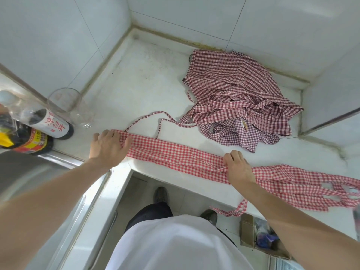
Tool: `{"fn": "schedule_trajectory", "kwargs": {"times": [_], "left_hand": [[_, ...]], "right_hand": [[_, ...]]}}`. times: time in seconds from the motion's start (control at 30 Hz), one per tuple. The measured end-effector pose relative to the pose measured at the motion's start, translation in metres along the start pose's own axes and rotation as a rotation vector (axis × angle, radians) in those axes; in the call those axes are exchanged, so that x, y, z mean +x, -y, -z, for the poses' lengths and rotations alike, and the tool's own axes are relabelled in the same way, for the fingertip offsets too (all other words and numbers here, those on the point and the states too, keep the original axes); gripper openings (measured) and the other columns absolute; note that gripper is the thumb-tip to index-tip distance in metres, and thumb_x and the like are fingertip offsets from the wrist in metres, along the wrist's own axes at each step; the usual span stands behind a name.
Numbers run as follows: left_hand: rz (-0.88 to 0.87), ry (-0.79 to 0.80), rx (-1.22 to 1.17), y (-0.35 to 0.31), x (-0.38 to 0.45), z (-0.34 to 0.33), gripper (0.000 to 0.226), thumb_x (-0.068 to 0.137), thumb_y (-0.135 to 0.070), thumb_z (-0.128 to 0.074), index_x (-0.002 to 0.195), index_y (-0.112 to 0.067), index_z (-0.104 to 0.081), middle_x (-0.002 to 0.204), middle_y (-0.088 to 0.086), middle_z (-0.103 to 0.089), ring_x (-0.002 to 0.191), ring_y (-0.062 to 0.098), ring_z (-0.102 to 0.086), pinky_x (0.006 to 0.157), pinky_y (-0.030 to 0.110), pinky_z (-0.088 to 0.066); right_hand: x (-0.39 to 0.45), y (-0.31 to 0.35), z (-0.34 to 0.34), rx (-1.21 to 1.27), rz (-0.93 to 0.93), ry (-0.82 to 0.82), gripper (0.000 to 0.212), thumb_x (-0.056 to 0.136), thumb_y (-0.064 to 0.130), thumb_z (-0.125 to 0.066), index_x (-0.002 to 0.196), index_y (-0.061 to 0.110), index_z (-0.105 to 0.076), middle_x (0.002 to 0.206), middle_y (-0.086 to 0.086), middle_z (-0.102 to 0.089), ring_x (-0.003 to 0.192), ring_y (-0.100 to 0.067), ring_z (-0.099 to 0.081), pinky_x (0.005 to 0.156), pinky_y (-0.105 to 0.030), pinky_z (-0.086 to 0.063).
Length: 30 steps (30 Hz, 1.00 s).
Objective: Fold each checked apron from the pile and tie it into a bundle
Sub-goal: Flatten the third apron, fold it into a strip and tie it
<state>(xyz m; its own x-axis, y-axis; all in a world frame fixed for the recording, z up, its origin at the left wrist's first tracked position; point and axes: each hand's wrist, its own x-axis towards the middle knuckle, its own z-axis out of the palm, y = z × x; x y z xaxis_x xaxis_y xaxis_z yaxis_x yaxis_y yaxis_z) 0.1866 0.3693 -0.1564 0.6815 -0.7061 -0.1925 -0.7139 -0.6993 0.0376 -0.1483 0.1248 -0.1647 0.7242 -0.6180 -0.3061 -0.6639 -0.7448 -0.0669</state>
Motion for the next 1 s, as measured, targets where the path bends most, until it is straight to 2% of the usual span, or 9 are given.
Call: {"fn": "schedule_trajectory", "kwargs": {"times": [0.1,0.2,0.4,0.47,0.57,0.7,0.77,0.87,1.0], "left_hand": [[0.123,0.055,-0.059,-0.014,0.002,-0.002,0.052,0.099,-0.051,-0.034,0.125,-0.01,-0.054,0.127,0.014,-0.058,0.122,0.033,-0.05,0.101,0.051,-0.037],[0.146,0.14,-0.084,-0.016,0.003,-0.008,0.06,0.093,-0.04,-0.052,0.143,-0.01,-0.037,0.144,0.015,-0.042,0.136,0.032,-0.035,0.111,0.052,-0.031],[0.186,0.191,-0.163,-0.01,-0.003,-0.015,0.071,0.095,-0.017,-0.048,0.155,-0.015,-0.011,0.15,0.015,-0.021,0.135,0.039,-0.027,0.113,0.052,-0.031],[0.185,0.176,-0.143,-0.005,0.0,-0.018,0.072,0.094,-0.013,-0.049,0.156,-0.015,-0.013,0.147,0.016,-0.022,0.13,0.04,-0.03,0.11,0.052,-0.037],[0.233,0.183,-0.109,-0.006,0.009,-0.014,0.069,0.091,-0.012,-0.054,0.153,-0.016,-0.024,0.139,0.017,-0.027,0.124,0.04,-0.034,0.107,0.051,-0.038],[0.333,0.122,0.019,-0.031,0.016,-0.003,0.078,0.08,-0.009,-0.06,0.149,-0.019,-0.024,0.144,0.021,-0.026,0.134,0.041,-0.024,0.116,0.055,-0.017],[0.189,0.002,-0.015,-0.064,0.01,-0.002,0.085,0.074,0.0,-0.06,0.15,-0.016,-0.026,0.151,0.019,-0.023,0.141,0.039,-0.017,0.118,0.056,-0.013],[-0.173,-0.119,-0.103,-0.135,-0.02,-0.009,0.065,0.08,-0.012,-0.063,0.142,-0.014,-0.043,0.152,0.014,-0.032,0.145,0.035,-0.02,0.119,0.059,-0.015],[-0.449,0.028,-0.175,-0.224,-0.048,-0.032,0.058,0.095,-0.034,-0.047,0.151,-0.025,-0.031,0.165,0.009,-0.012,0.153,0.032,-0.001,0.12,0.057,-0.001]], "right_hand": [[-0.005,-0.007,0.0,0.069,0.079,-0.066,0.047,0.068,-0.014,-0.063,0.102,0.017,-0.057,0.106,-0.001,-0.046,0.097,-0.019,-0.044,0.089,-0.035,-0.05],[-0.016,-0.016,-0.001,0.109,0.264,-0.187,0.057,0.047,-0.019,-0.076,0.092,0.015,-0.064,0.095,-0.001,-0.052,0.09,-0.018,-0.049,0.075,-0.035,-0.057],[-0.051,-0.028,-0.01,0.013,0.53,-0.04,0.078,0.05,-0.012,-0.08,0.118,0.025,-0.069,0.103,0.002,-0.056,0.095,-0.015,-0.053,0.075,-0.028,-0.056],[-0.06,-0.023,-0.015,-0.029,0.513,0.072,0.09,0.055,-0.01,-0.08,0.133,0.03,-0.061,0.113,0.001,-0.055,0.104,-0.017,-0.056,0.085,-0.033,-0.057],[-0.067,-0.016,-0.017,-0.042,0.51,0.202,0.092,0.079,-0.013,-0.061,0.153,0.033,-0.033,0.131,-0.003,-0.043,0.122,-0.02,-0.041,0.101,-0.038,-0.047],[-0.066,-0.009,-0.006,-0.018,0.45,0.267,0.089,0.091,-0.006,-0.054,0.157,0.037,-0.013,0.127,-0.003,-0.032,0.116,-0.017,-0.032,0.093,-0.033,-0.046],[-0.064,-0.006,-0.001,0.001,0.427,0.263,0.091,0.089,-0.004,-0.056,0.157,0.036,-0.013,0.125,-0.003,-0.031,0.114,-0.019,-0.033,0.086,-0.03,-0.044],[-0.054,-0.003,-0.001,-0.044,0.411,0.204,0.099,0.081,-0.009,-0.059,0.157,0.035,-0.014,0.124,-0.004,-0.031,0.114,-0.022,-0.034,0.08,-0.032,-0.043],[-0.042,-0.002,-0.006,-0.164,0.418,0.045,0.089,0.068,-0.009,-0.063,0.145,0.032,-0.045,0.117,-0.009,-0.043,0.104,-0.026,-0.046,0.079,-0.04,-0.052]]}}
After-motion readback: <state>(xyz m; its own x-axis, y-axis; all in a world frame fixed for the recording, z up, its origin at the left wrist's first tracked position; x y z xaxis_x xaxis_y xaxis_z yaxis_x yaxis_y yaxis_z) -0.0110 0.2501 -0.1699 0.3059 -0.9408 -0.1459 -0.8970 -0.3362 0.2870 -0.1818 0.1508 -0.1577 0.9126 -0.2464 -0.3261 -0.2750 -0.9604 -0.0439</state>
